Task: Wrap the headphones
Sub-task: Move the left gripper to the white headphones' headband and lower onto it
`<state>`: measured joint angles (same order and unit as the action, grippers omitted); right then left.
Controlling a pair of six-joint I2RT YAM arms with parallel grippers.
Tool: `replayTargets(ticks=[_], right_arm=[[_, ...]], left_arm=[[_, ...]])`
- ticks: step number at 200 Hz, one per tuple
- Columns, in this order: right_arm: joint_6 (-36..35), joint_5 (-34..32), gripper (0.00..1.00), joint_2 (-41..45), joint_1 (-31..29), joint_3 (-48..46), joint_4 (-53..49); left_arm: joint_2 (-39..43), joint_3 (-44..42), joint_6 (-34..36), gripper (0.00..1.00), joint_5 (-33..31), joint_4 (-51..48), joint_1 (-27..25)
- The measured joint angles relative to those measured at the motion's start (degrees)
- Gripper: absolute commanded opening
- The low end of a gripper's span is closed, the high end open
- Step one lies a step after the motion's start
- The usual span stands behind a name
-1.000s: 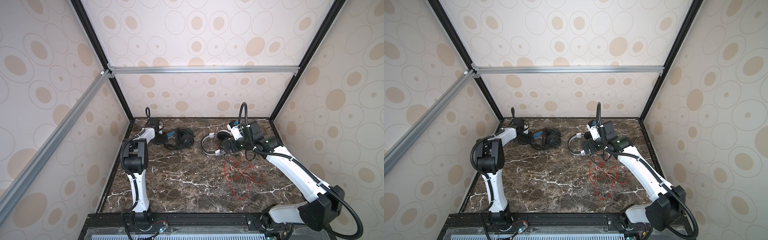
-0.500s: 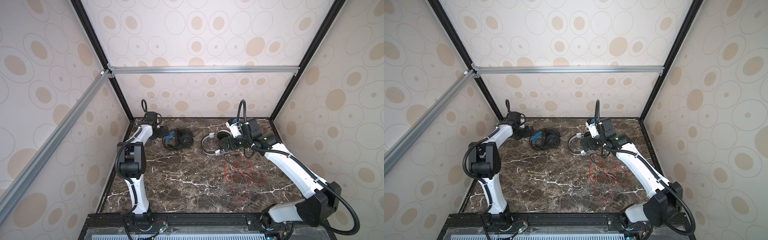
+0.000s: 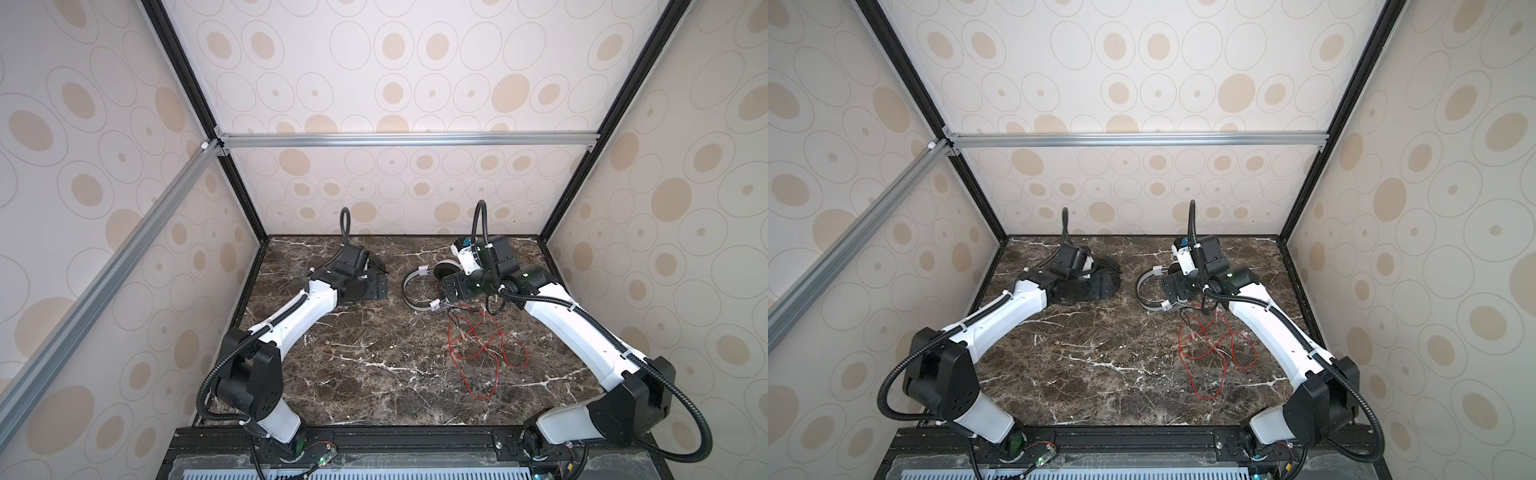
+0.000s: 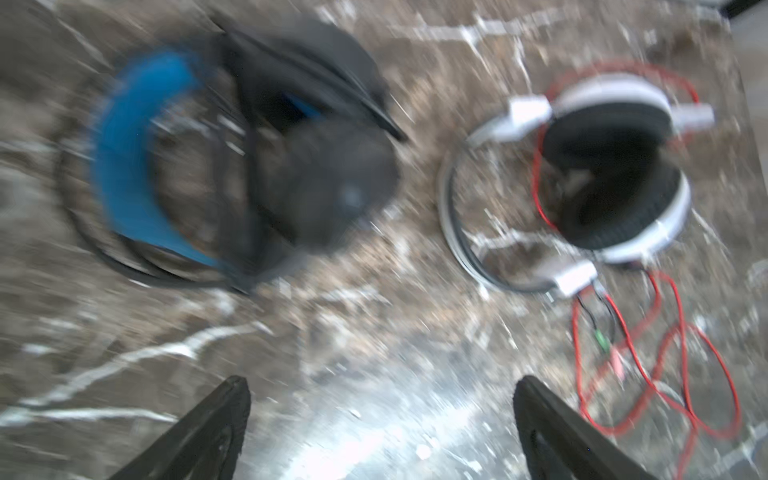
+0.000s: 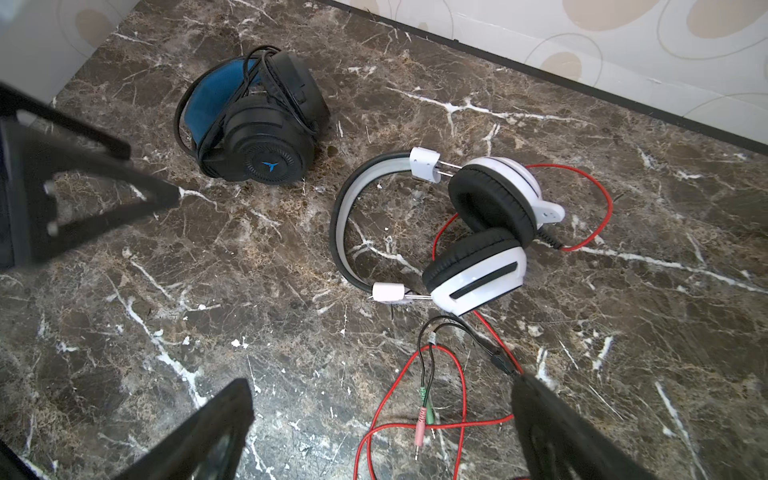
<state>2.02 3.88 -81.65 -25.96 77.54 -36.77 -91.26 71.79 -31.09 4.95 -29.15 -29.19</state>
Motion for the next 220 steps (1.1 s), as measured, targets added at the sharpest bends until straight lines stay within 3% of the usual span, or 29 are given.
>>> replayTargets(ticks=[24, 74, 220], right_arm=[[0.0, -0.7, 1.00, 0.0, 0.0, -1.0, 0.5], [-0.1, -1.8, 1.00, 0.0, 0.0, -2.4, 0.3], [-0.5, -3.9, 1.00, 3.8, 0.1, -7.3, -0.1]], left_arm=[[-0.5, -1.3, -4.7, 0.98, -0.8, 1.3, -5.4], [-8.2, 1.7, -9.9, 0.98, -1.3, 5.9, -9.5], [-20.9, 6.7, -17.6, 0.98, 0.5, 14.1, -10.1]])
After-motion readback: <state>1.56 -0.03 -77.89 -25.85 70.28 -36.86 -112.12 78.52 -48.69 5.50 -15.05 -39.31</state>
